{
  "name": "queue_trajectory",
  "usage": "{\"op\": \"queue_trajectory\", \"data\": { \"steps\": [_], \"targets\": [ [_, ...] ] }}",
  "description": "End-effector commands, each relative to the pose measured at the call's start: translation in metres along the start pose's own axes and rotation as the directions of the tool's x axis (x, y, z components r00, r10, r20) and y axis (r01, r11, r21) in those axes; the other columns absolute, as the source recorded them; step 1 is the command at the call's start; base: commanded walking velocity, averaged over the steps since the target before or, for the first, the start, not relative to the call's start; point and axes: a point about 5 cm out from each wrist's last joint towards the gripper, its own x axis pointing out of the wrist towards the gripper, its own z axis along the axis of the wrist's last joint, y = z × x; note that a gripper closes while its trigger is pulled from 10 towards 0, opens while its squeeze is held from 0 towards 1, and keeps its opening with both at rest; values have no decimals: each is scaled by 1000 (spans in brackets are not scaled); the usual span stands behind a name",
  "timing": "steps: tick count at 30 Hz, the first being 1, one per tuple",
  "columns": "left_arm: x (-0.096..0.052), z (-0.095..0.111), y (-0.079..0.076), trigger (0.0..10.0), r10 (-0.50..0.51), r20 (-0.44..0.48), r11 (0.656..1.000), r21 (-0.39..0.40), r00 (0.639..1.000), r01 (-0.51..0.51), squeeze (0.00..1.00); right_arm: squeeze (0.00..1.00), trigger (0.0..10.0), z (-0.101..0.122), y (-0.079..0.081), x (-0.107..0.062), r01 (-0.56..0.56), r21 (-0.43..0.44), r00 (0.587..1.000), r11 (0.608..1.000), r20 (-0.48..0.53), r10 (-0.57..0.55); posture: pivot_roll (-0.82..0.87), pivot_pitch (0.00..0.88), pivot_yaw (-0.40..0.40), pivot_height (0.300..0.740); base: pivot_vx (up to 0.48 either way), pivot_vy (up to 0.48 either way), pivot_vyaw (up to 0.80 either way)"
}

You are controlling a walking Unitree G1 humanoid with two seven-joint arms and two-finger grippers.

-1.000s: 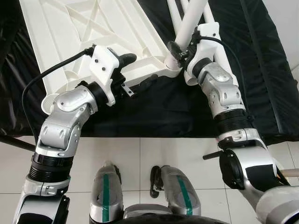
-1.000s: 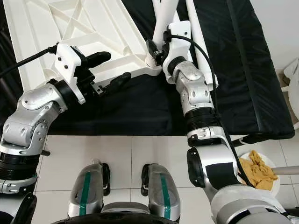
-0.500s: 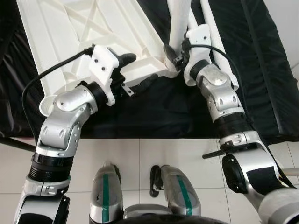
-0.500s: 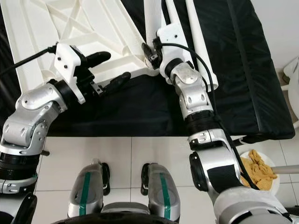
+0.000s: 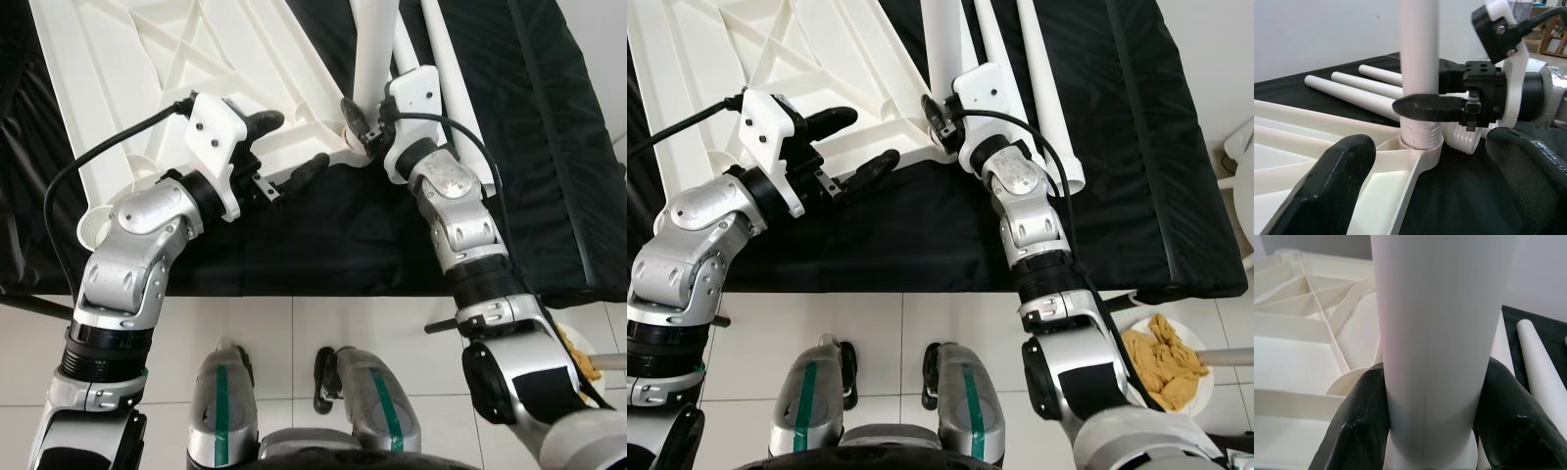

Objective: Building children table

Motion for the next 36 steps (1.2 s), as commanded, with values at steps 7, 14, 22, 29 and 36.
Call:
{"op": "queue_trajectory", "data": {
  "steps": [7,14,22,29,36],
  "targets": [
    [-2,2,2,10000,41,-6,999,13,999,-41,0,0,10000,-37,3,-18,52,112,992,992,-120,-39,85,71,-43,740,0,0,0],
    [-2,2,2,10000,39,-8,999,15,999,-39,0,0,10000,-41,4,-22,76,139,991,987,-121,-59,87,72,-42,740,0,0,0],
    [-3,2,2,10000,39,-10,999,15,999,-39,0,0,10000,-47,2,-22,106,180,984,978,-160,-78,88,75,-38,740,0,0,0],
    [-3,3,2,10000,37,-12,999,15,999,-37,0,0,10000,-48,-7,-14,148,247,969,958,-232,-90,86,80,-36,740,0,0,0],
    [-2,3,2,10000,40,-10,999,13,999,-40,0,0,10000,-45,-9,-4,142,252,961,957,-266,-72,90,82,-43,740,0,0,0]
  ]
}}
